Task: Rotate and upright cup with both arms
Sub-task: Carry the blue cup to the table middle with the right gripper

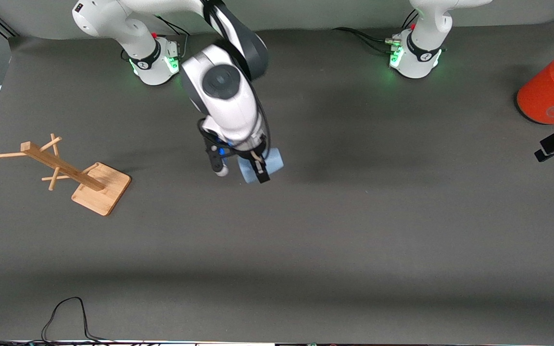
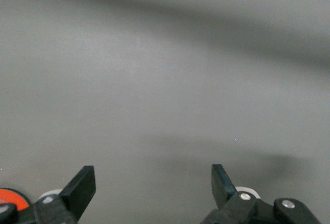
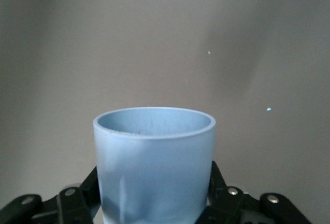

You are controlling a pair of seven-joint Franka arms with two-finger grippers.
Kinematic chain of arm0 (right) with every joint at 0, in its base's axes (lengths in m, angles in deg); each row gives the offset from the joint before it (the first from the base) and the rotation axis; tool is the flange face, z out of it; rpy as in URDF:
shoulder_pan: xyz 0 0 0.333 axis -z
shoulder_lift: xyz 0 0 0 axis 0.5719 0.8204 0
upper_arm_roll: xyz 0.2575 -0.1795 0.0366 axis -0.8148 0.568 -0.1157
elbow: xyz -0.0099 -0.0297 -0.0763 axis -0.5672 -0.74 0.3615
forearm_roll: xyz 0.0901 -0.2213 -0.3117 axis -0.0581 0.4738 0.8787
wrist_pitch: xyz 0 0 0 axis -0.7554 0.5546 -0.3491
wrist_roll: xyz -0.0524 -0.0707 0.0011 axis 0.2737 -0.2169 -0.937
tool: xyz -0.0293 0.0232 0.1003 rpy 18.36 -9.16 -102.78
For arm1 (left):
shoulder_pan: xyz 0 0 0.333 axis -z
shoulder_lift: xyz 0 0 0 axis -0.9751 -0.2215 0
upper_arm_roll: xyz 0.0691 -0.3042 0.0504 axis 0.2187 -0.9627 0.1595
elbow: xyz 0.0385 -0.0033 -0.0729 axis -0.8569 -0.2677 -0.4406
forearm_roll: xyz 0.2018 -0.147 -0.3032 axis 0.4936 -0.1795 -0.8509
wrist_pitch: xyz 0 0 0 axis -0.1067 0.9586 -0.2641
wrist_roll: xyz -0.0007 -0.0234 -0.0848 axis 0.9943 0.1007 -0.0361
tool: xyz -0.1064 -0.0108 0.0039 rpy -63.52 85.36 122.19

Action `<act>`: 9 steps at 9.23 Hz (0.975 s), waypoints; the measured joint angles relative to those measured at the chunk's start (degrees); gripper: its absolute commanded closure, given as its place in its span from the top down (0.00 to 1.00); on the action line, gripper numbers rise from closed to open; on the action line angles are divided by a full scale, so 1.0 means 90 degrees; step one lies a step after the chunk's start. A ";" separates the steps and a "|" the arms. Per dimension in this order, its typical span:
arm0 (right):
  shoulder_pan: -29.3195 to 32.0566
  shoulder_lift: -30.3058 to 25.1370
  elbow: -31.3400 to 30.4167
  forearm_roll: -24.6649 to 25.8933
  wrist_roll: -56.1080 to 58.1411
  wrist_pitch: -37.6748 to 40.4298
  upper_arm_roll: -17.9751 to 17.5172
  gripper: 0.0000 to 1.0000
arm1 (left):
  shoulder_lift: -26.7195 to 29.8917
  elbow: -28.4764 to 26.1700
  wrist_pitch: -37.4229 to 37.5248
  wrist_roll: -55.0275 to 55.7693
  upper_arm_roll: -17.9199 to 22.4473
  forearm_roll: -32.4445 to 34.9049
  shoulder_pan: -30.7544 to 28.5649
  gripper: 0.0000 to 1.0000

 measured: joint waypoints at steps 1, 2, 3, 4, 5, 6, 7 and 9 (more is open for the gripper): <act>-0.0118 0.0316 0.0023 -0.0121 -0.0497 -0.0153 -0.0067 0.62 | -0.0064 -0.0008 0.0000 0.0002 -0.0015 0.0001 0.0013 1.00; -0.0264 0.0633 0.0051 -0.0187 -0.0982 -0.0268 -0.0120 0.62 | -0.0128 -0.0013 -0.0002 0.0002 -0.0023 0.0001 0.0019 1.00; -0.0455 0.0914 0.0064 -0.0216 -0.1332 -0.0380 -0.0170 0.62 | -0.0178 -0.0019 -0.0003 0.0002 -0.0035 0.0001 0.0030 1.00; -0.0709 0.1146 0.0069 -0.0229 -0.1624 -0.0458 -0.0196 0.62 | -0.0202 -0.0024 -0.0003 0.0002 -0.0048 0.0001 0.0059 1.00; -0.0995 0.1365 0.0071 -0.0233 -0.1972 -0.0582 -0.0198 0.73 | -0.0208 -0.0027 -0.0003 0.0004 -0.0056 0.0001 0.0093 1.00; -0.1197 0.1554 0.0075 -0.0233 -0.2245 -0.0746 -0.0198 0.94 | -0.0212 -0.0029 -0.0013 0.0005 -0.0059 0.0001 0.0112 1.00; -0.1268 0.1678 0.0082 -0.0233 -0.2362 -0.0819 -0.0196 1.00 | -0.0225 -0.0032 -0.0035 0.0005 -0.0062 0.0001 0.0136 1.00; -0.1262 0.1725 0.0135 -0.0232 -0.2372 -0.0844 -0.0158 1.00 | -0.0341 -0.0048 -0.0127 0.0006 -0.0069 0.0001 0.0343 1.00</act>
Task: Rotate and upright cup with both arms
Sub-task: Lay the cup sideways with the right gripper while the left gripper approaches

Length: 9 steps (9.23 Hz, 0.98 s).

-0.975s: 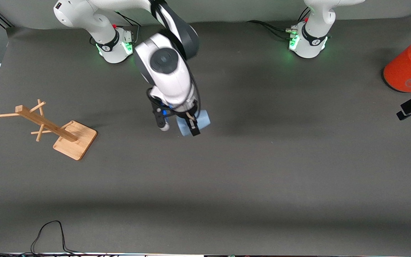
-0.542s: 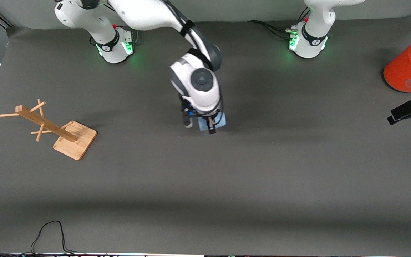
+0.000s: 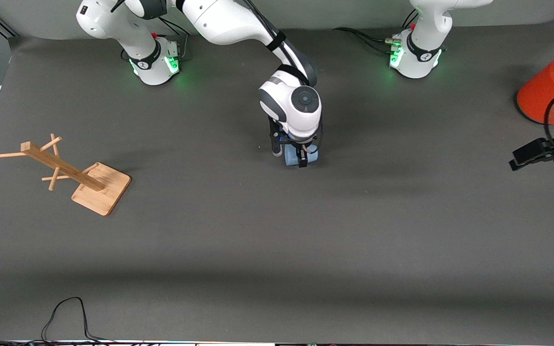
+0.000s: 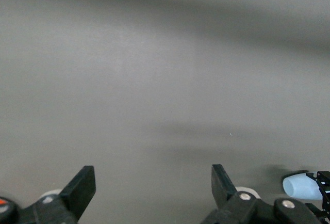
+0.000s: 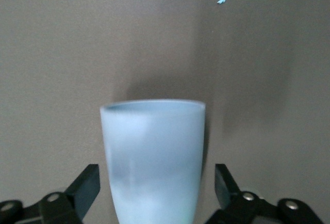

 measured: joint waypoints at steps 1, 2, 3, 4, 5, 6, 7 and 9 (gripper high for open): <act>-0.0002 -0.0014 0.0093 0.0006 0.0000 -0.0001 0.0022 1.00 | -0.0119 -0.0015 -0.0007 0.0007 -0.0007 0.0000 0.0141 1.00; 0.0000 -0.0112 0.0186 0.0020 0.0099 0.0019 0.0072 1.00 | -0.0213 -0.0062 -0.0008 0.0014 -0.0010 0.0000 0.0236 1.00; 0.0013 -0.0349 0.0263 0.0042 0.0429 0.0192 0.0167 1.00 | -0.0277 -0.0107 -0.0008 0.0015 -0.0016 0.0000 0.0298 1.00; 0.0076 -0.0693 0.0295 0.0054 0.0951 0.0496 0.0318 1.00 | -0.0303 -0.0125 -0.0003 0.0015 -0.0018 0.0000 0.0353 1.00; 0.0206 -0.1096 0.0309 0.0062 0.1632 0.0870 0.0517 1.00 | -0.0313 -0.0164 0.0011 0.0014 -0.0023 -0.0001 0.0451 1.00; 0.0393 -0.1495 0.0308 0.0065 0.2449 0.1226 0.0724 1.00 | -0.0346 -0.0200 0.0013 0.0051 -0.0028 -0.0002 0.0631 1.00; 0.0632 -0.1857 0.0300 0.0065 0.3329 0.1560 0.0902 1.00 | -0.0418 -0.0240 0.0003 0.0261 -0.0036 -0.0003 0.0868 1.00; 0.1305 -0.2529 0.0267 0.0061 0.5151 0.2161 0.1105 1.00 | -0.0802 -0.0222 -0.0067 0.1345 -0.0066 0.0170 0.1704 1.00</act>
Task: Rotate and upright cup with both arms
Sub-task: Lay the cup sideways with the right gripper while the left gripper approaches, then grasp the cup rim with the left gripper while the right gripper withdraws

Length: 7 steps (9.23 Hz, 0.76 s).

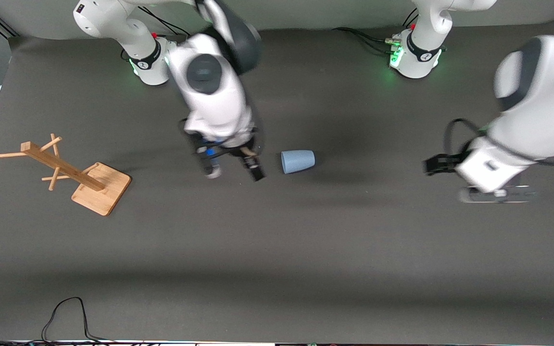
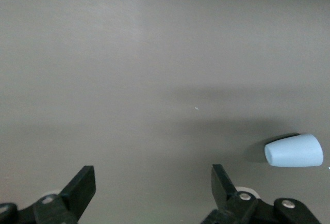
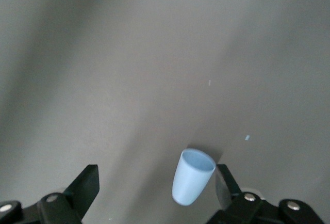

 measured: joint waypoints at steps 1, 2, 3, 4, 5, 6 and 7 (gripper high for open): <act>0.0339 -0.0279 -0.0021 -0.0001 0.0843 0.0252 0.0053 1.00 | -0.0305 0.0057 -0.0088 0.0861 -0.0018 0.0245 0.0661 1.00; 0.0651 -0.0530 -0.0038 -0.0003 0.1652 0.0474 0.0118 1.00 | -0.0656 0.0168 -0.0189 0.1480 -0.0038 0.0440 0.1331 1.00; 0.0888 -0.0794 -0.0074 -0.0005 0.2522 0.0677 0.0291 1.00 | -0.1111 0.0423 -0.0281 0.1929 -0.0063 0.0571 0.1928 1.00; 0.0988 -0.1027 -0.0126 -0.0006 0.3388 0.0862 0.0598 1.00 | -0.1636 0.0884 -0.0339 0.2370 -0.0077 0.0611 0.2363 1.00; 0.1012 -0.1252 -0.0175 -0.0007 0.4302 0.1026 0.1016 1.00 | -0.2236 0.1503 -0.0445 0.2816 -0.0083 0.0707 0.2761 1.00; 0.1019 -0.1428 -0.0210 -0.0007 0.5078 0.1147 0.1396 1.00 | -0.2793 0.2087 -0.0583 0.3062 -0.0077 0.0878 0.3061 1.00; 0.1023 -0.1556 -0.0233 -0.0008 0.5741 0.1259 0.1735 1.00 | -0.3266 0.2502 -0.0773 0.3128 -0.0075 0.1126 0.3268 1.00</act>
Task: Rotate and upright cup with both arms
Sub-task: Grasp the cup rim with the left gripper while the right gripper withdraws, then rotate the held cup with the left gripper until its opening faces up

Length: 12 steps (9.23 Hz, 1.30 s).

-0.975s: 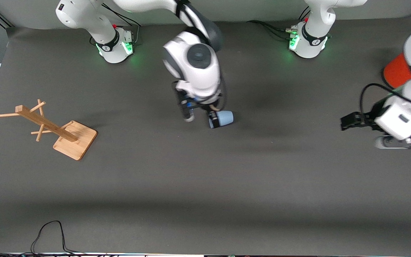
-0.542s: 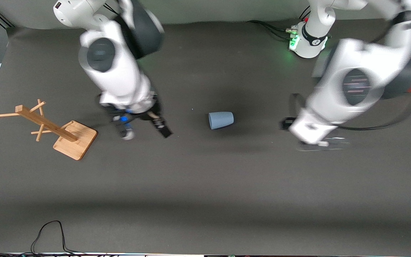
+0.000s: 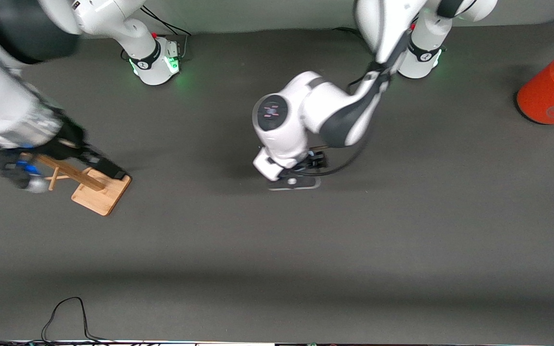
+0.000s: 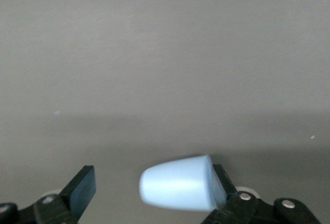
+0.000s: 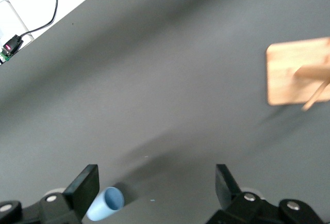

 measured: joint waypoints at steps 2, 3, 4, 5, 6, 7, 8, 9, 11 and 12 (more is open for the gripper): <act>0.0019 -0.0130 -0.0099 0.0005 0.1352 0.0194 0.0582 1.00 | -0.0750 0.0319 -0.0243 0.0020 -0.0006 0.0703 0.0327 1.00; 0.0264 -0.0135 -0.0139 0.0006 0.1949 0.0291 0.0618 1.00 | -0.0982 0.0347 -0.0207 -0.0143 -0.0011 0.0834 0.0454 0.99; 0.0970 -0.0147 -0.0152 0.0006 0.2377 0.0431 0.0120 1.00 | -0.1109 0.0361 -0.0008 -0.0480 -0.0010 0.0881 0.0592 0.99; 0.1875 -0.0160 -0.0152 0.0170 0.2582 0.0502 -0.0802 1.00 | -0.1146 0.0368 0.0269 -0.0765 -0.0010 0.0911 0.0703 0.98; 0.2600 -0.0172 -0.0151 0.0467 0.2613 0.0517 -0.1747 1.00 | -0.1177 0.0367 0.0462 -0.0961 -0.0010 0.1006 0.0819 0.95; 0.3098 -0.0208 -0.0154 0.0667 0.2613 0.0517 -0.2504 1.00 | -0.1226 0.0367 0.0603 -0.1225 -0.0009 0.1121 0.0905 0.94; 0.3651 -0.0291 -0.0211 0.0762 0.2613 0.0475 -0.3209 1.00 | -0.1277 0.0363 0.0716 -0.1501 -0.0009 0.1174 0.0954 0.87; 0.4291 -0.0467 -0.0433 0.0840 0.2613 0.0358 -0.3906 1.00 | -0.1309 0.0339 0.0745 -0.1697 -0.0008 0.1226 0.0970 0.61; 0.5383 -0.0985 -0.1195 0.0922 0.2795 -0.0015 -0.4981 1.00 | -0.1384 0.0292 0.0792 -0.1970 -0.0007 0.1437 0.1019 0.00; 0.5504 -0.1154 -0.1424 0.0929 0.2921 -0.0089 -0.5067 1.00 | -0.1409 0.0287 0.0878 -0.2031 -0.0006 0.1491 0.1035 0.00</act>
